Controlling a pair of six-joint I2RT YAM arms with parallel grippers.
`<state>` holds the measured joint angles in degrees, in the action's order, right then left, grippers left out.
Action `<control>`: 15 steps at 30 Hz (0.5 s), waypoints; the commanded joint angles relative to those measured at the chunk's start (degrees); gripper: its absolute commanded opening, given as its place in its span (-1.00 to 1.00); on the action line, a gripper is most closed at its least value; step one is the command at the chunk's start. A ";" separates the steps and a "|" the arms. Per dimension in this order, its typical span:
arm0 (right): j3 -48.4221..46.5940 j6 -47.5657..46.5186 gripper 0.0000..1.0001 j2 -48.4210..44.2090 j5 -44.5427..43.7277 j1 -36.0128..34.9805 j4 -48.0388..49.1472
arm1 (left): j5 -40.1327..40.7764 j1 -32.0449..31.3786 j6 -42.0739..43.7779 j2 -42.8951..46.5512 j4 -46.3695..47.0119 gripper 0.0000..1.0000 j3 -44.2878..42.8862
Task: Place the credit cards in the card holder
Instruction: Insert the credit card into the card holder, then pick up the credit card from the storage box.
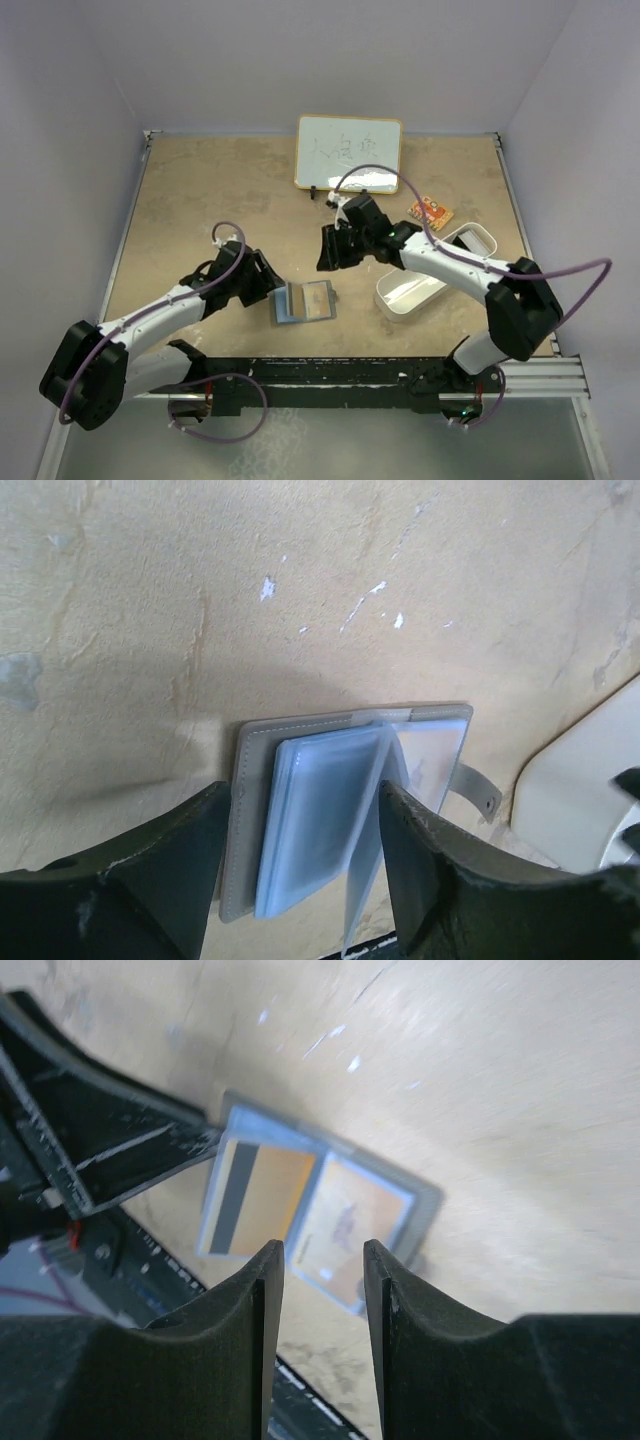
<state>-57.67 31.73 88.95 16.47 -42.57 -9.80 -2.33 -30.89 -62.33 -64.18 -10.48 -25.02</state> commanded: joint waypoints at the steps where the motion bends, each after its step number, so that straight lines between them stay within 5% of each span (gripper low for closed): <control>1: -7.16 -10.47 -0.17 -5.01 -12.70 2.35 -12.42 | 3.65 -0.13 5.29 3.79 -6.20 0.19 -5.72; 15: -13.03 -18.77 -0.07 -7.99 -39.21 10.32 -29.13 | 2.81 -0.13 11.40 6.53 -12.24 0.25 -11.20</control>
<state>-68.34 16.16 81.38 -10.44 -34.17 -31.73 2.22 -30.89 -54.33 -60.07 -22.35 -33.56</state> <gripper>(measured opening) 0.464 0.623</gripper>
